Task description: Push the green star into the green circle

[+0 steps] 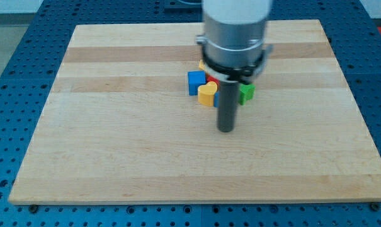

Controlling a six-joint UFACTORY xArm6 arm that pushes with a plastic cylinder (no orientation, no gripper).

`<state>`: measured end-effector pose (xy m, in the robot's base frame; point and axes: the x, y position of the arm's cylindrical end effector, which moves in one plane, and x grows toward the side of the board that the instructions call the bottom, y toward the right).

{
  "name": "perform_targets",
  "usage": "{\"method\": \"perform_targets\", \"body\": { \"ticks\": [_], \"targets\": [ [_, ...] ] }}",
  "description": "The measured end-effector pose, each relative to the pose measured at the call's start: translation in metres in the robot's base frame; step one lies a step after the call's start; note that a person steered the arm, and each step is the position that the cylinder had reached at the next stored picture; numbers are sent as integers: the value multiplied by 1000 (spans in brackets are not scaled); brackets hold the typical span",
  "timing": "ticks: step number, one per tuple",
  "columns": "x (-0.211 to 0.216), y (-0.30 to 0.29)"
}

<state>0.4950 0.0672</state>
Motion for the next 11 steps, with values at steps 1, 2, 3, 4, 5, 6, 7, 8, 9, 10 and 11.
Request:
{"method": "perform_targets", "body": {
  "ticks": [1,2,3,4,5,6,7,8,9,10,11],
  "targets": [
    [-4,31],
    [-22,39],
    [-42,39],
    [-59,39],
    [-70,37],
    [-79,34],
    [-89,30],
    [-88,26],
    [-78,26],
    [-77,17],
    [-84,-10]
  ]
}}
